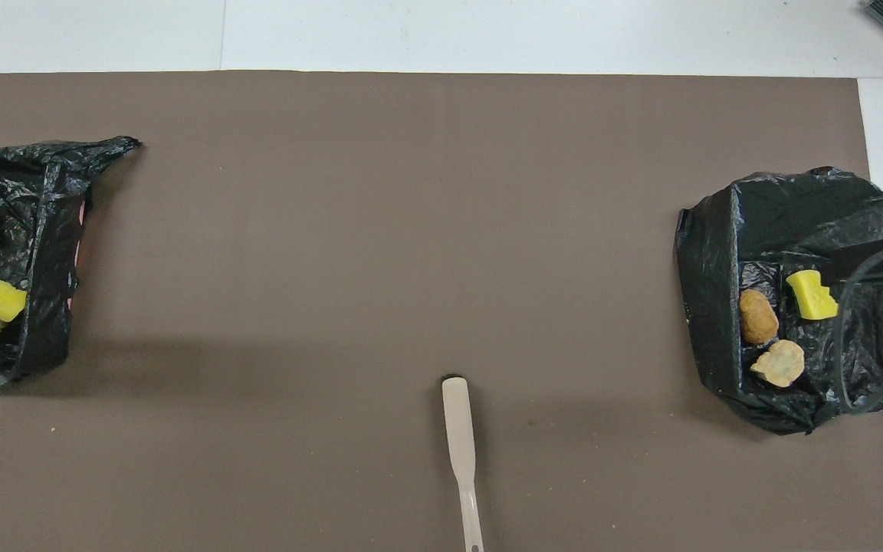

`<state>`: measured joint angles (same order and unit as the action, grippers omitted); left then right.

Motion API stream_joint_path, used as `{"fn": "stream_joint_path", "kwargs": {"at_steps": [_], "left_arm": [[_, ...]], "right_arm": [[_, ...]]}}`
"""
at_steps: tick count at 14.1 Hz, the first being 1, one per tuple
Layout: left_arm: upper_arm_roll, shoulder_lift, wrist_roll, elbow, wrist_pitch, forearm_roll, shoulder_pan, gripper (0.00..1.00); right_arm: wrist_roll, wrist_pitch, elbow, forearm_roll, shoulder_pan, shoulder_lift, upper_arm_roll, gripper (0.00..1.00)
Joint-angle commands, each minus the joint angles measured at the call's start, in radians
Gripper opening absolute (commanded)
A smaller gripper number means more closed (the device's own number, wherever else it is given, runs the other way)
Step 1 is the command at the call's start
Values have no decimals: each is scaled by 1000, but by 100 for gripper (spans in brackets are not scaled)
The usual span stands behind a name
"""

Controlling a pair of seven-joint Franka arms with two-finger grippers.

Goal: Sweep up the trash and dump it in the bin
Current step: 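Bring the empty dustpan back toward the mat center with the left gripper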

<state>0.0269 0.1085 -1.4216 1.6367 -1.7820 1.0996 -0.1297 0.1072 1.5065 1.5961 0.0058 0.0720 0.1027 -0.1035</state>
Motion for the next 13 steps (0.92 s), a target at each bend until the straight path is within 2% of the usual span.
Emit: {"fn": "stream_joint_path", "kwargs": {"at_steps": [1,3,9,13], "left_arm": [[7,-26,24,25,58,11,65,0],[4,-32,73,20,117,-41,117,0],[4,-46,352,21,265,-311,263,0],[2,-61,544,35,276,-588,298,0]], "right_arm": [[-17,-22,33,-4,-3,31,5,100],[-18,-12,33,-3,-3,31,4,100],[-20,-11,31,-4,-4,28,4,100],[-17,-9,31,0,-17,28,5,100]]}}
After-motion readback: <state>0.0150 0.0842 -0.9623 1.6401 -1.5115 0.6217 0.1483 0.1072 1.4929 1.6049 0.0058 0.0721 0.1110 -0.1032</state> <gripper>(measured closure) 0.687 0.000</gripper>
